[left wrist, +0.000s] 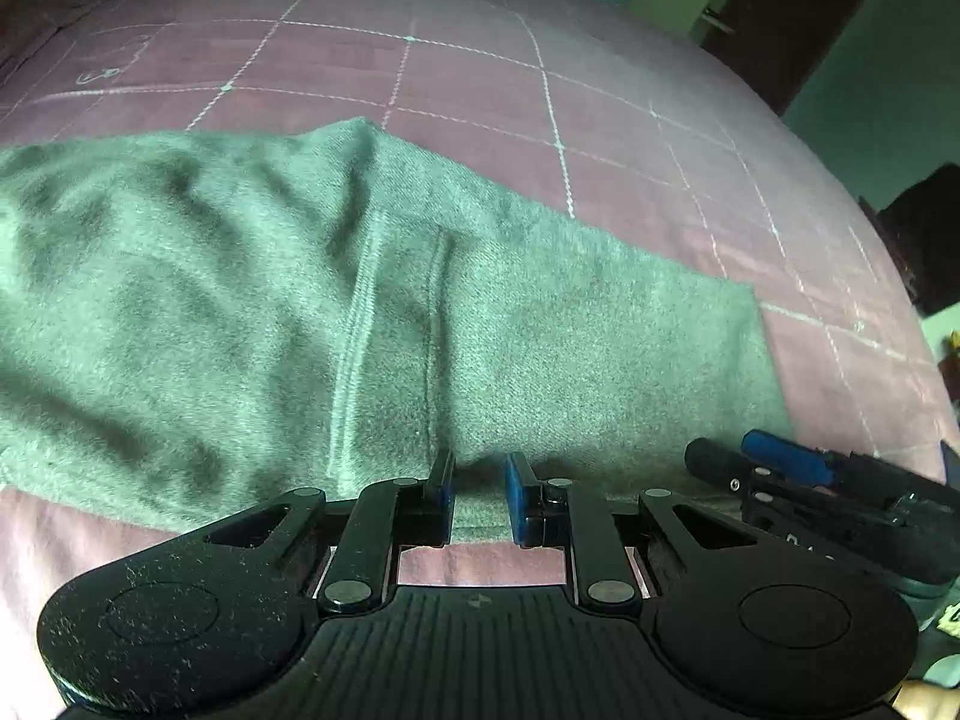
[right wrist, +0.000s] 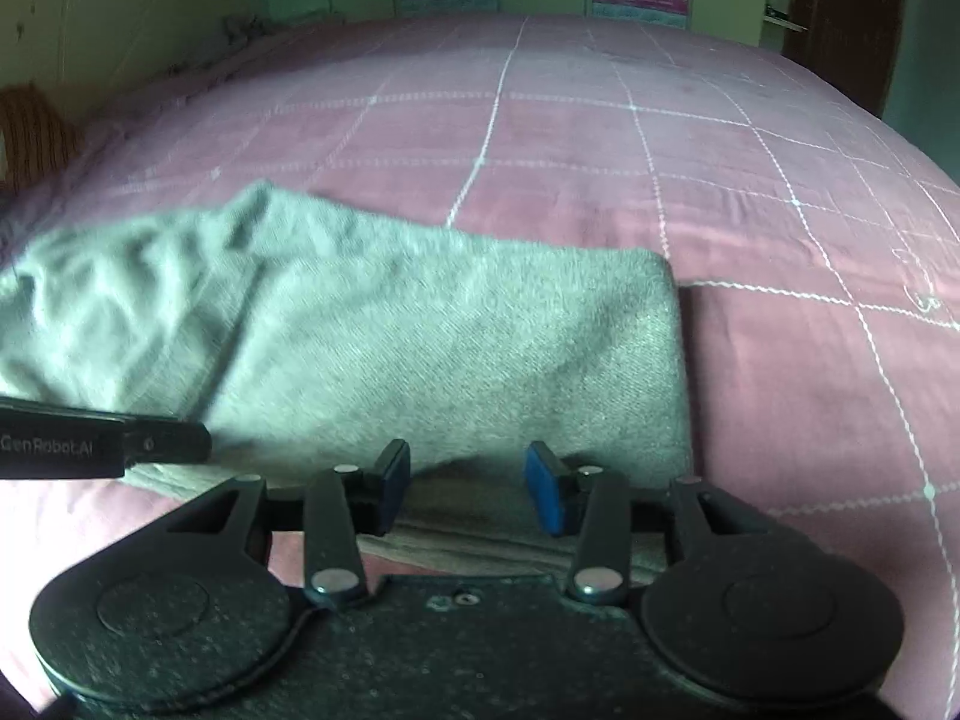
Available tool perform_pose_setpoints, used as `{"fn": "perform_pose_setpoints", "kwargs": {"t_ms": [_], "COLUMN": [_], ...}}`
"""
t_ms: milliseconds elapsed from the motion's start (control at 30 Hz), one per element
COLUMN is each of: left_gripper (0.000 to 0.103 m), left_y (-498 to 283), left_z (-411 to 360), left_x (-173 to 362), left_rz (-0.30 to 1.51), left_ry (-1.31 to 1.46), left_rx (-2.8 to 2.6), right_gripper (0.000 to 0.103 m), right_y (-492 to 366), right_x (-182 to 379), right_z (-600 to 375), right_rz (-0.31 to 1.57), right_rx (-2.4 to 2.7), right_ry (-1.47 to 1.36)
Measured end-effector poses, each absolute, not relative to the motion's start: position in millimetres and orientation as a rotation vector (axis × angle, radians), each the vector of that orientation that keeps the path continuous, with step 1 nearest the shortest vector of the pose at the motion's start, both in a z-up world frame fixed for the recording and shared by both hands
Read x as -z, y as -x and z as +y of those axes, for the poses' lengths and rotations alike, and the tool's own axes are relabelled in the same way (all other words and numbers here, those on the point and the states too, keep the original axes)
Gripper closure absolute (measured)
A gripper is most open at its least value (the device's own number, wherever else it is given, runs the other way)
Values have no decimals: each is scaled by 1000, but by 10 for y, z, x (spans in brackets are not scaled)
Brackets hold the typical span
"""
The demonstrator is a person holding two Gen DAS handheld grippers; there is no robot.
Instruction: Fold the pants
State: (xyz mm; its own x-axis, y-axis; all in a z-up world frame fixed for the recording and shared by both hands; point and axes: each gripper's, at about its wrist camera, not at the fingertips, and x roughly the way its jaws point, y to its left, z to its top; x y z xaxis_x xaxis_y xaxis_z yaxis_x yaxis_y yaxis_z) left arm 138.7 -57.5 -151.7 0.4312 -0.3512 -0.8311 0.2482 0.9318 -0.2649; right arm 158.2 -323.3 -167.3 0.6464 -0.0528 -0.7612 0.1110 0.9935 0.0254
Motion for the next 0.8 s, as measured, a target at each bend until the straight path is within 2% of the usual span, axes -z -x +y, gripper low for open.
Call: {"fn": "perform_pose_setpoints", "kwargs": {"t_ms": [167, 233, 300, 500, 633, 800], "left_gripper": [85, 84, 84, 83, 83, 81], "left_y": [-1386, -1432, -1438, -1467, -1461, -1513], "left_z": [-351, -233, -92, 179, 234, 395], "left_x": [1377, 1399, 1447, 1682, 1638, 1553], "left_rz": [1029, 1045, 1055, 1073, 1064, 1048], "left_ry": [81, 85, 87, 76, 86, 117], "left_rx": [289, 253, 218, 151, 168, 142], "right_gripper": [57, 46, 41, 41, 41, 40], "right_y": [-1549, -1558, -1596, -1654, -1714, -1721], "right_x": [1604, 1554, 1542, 1607, 1735, 1522], "right_z": [-3213, -3183, -3122, -2963, -2865, -2771], "right_rz": [830, 816, 814, 827, 896, 818], "right_rx": [114, 112, 102, 96, 101, 81], "right_ry": [-126, -144, -134, -102, -48, -71]}}
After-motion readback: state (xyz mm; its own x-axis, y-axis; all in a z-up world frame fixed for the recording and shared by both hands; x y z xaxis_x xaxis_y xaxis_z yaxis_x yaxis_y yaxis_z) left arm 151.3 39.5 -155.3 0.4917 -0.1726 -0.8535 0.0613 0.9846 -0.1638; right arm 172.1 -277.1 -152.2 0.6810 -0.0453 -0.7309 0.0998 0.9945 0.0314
